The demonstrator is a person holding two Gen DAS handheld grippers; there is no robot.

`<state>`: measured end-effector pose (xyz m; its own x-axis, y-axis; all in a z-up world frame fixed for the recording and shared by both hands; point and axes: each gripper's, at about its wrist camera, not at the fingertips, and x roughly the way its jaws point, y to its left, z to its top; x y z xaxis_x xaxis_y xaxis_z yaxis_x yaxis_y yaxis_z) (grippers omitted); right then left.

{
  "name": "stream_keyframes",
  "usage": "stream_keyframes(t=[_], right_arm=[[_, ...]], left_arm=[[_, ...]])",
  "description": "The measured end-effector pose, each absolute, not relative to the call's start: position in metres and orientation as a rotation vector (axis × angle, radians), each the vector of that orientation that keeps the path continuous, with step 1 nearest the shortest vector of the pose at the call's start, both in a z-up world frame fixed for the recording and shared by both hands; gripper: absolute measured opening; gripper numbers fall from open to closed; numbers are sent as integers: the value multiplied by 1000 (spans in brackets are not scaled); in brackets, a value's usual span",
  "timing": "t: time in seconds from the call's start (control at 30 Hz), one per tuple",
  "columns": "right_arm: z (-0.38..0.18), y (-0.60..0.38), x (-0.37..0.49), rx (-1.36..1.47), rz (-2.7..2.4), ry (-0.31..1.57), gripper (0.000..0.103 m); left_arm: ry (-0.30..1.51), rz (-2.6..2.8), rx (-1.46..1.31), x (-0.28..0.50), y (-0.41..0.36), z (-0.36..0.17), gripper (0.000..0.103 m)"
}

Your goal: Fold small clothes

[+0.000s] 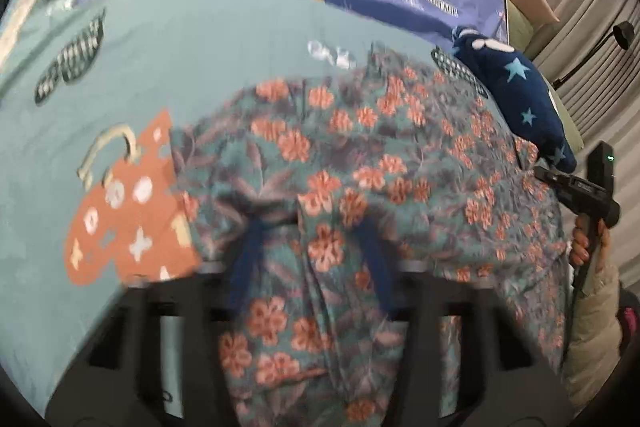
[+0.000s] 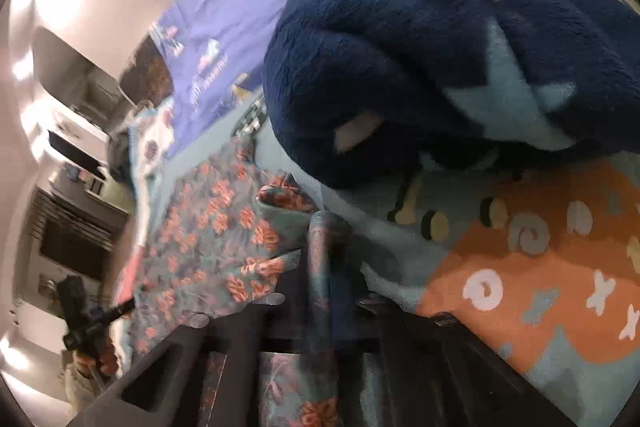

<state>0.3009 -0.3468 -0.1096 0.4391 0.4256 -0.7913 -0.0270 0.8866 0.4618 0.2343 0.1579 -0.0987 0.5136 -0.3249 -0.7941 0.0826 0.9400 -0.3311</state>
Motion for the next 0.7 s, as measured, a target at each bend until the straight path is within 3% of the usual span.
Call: stream_keyframes(t=[0.03, 0.17, 0.27, 0.4, 0.47, 0.5, 0.57, 0.63, 0.7], right_arm=[[-105, -344, 298, 389, 285, 1058, 4], [-60, -347, 269, 314, 246, 848, 3], [-39, -359, 262, 247, 180, 759, 4], [-67, -369, 284, 237, 71, 888, 6], [-80, -378, 283, 267, 44, 930, 9], [-85, -380, 280, 307, 72, 938, 10], [-87, -380, 273, 349, 136, 953, 28], [-85, -373, 269, 334, 190, 972, 39], [-84, -364, 270, 309, 226, 983, 52]], left_arm=[[992, -265, -273, 234, 158, -94, 5], [817, -332, -331, 216, 166, -55, 5], [785, -337, -299, 215, 167, -47, 5], [907, -259, -297, 235, 170, -82, 7], [963, -245, -310, 239, 171, -98, 26], [974, -241, -312, 238, 171, -103, 31], [963, -257, -309, 236, 170, -105, 39], [961, -276, -310, 236, 166, -104, 49], [954, -274, -296, 238, 159, -102, 49]])
